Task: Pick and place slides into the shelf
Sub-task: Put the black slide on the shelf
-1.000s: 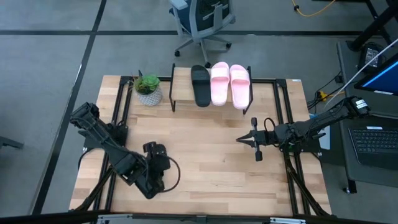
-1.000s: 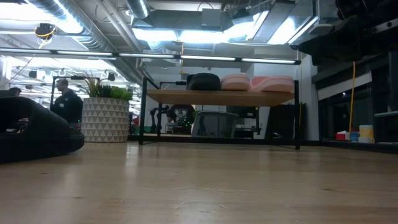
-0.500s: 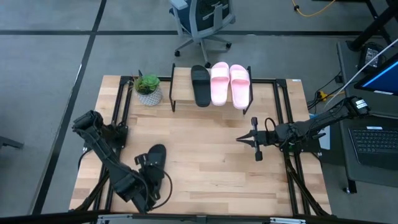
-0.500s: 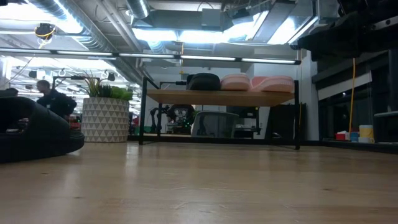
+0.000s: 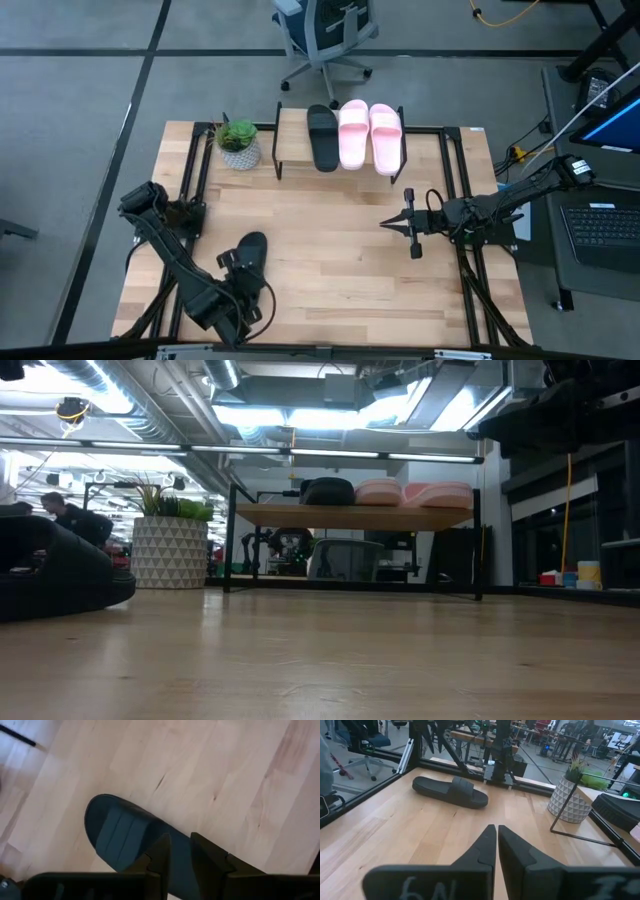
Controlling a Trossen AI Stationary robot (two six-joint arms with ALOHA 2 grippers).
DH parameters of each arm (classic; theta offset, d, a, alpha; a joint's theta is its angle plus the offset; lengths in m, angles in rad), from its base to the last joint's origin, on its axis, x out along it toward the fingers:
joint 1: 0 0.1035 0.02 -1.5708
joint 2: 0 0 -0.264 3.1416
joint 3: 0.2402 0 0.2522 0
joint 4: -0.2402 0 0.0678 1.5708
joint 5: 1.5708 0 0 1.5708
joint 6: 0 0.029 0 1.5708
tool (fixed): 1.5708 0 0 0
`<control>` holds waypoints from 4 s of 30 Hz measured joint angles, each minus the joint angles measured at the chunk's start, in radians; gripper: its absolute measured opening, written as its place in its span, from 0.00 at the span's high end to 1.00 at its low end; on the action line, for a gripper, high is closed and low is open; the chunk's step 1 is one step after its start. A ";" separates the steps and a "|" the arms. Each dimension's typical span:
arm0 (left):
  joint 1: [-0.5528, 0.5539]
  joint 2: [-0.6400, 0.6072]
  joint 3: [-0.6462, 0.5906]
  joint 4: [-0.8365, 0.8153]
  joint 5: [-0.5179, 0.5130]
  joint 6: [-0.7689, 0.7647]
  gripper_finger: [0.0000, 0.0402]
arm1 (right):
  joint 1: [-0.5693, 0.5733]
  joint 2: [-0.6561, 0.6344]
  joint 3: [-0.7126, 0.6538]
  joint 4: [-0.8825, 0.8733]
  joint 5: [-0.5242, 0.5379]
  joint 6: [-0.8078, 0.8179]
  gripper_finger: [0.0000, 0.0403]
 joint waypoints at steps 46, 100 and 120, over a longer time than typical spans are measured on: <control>-0.014 -0.001 0.000 -0.004 -0.040 -0.009 0.76 | 0.000 0.000 0.000 -0.002 0.000 0.004 0.95; -0.013 -0.001 0.000 0.030 -0.036 -0.009 0.65 | 0.000 0.000 0.000 -0.002 0.000 0.004 0.95; 0.007 -0.002 -0.171 0.023 0.067 -0.009 0.65 | 0.000 0.000 0.000 -0.002 0.000 0.004 0.95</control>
